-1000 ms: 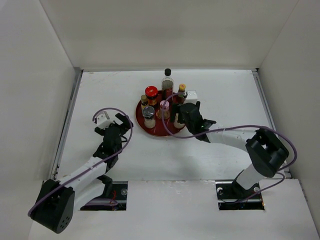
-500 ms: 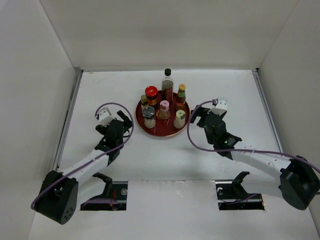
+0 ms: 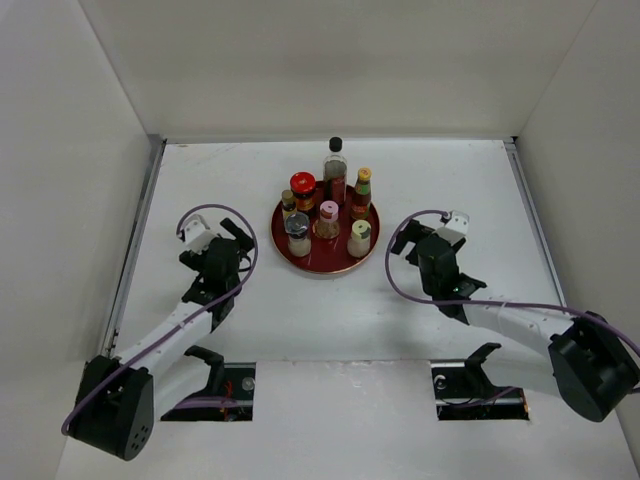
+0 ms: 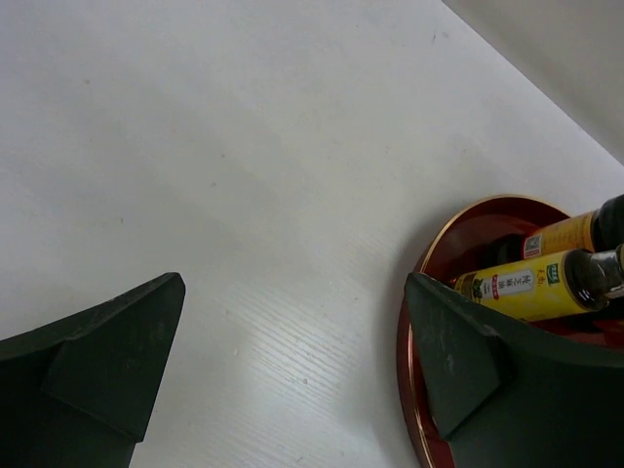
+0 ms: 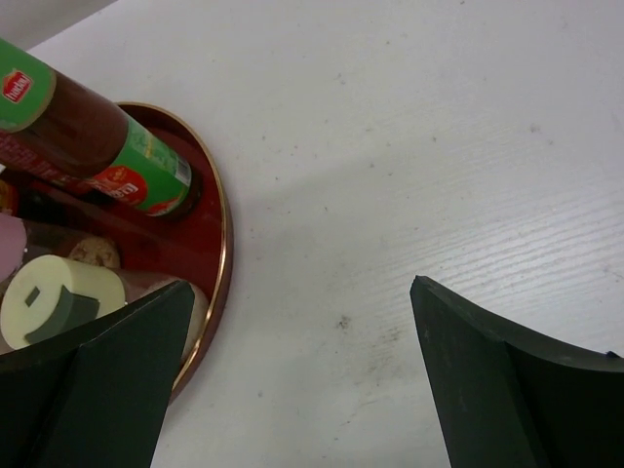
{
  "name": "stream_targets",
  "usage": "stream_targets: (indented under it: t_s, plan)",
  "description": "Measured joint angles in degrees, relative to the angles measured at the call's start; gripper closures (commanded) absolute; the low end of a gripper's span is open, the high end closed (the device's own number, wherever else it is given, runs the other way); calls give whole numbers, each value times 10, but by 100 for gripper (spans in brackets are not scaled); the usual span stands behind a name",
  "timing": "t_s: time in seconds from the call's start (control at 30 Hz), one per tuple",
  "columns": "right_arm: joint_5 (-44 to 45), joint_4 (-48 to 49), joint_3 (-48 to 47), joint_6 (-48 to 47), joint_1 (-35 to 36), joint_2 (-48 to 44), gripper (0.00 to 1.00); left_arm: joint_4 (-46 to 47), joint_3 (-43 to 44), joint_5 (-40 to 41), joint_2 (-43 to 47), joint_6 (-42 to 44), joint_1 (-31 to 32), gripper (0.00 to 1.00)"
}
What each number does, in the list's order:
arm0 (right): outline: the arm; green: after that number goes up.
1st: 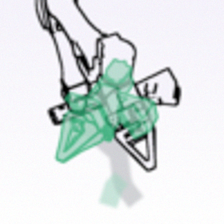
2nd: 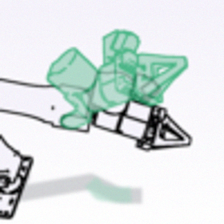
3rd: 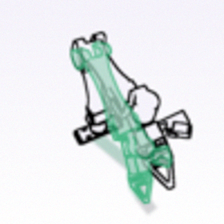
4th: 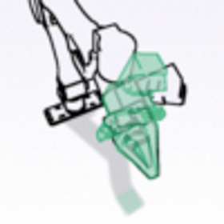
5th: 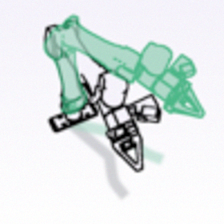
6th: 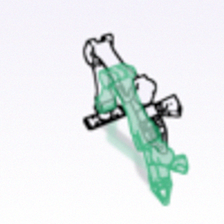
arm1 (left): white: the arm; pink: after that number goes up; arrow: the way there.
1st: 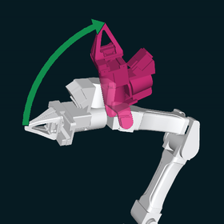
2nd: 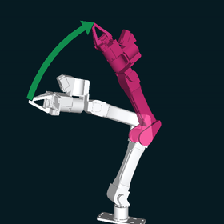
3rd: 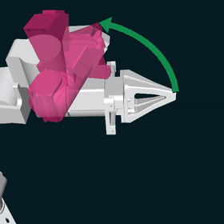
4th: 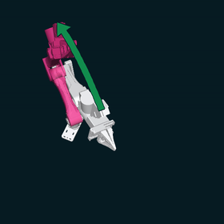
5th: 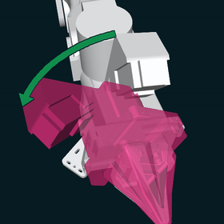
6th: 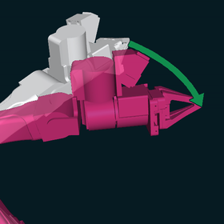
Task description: Organize the condiment bottles
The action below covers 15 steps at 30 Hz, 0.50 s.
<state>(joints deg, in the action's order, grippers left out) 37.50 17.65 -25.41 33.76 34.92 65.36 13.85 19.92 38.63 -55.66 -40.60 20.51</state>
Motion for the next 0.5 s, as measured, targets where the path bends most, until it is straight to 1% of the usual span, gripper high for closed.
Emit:
stream_targets:
  t_s: [0.5]
  plan:
    - [-24,7,0,8,-1,55,0,0,0,2,-35,-3,-3,0]
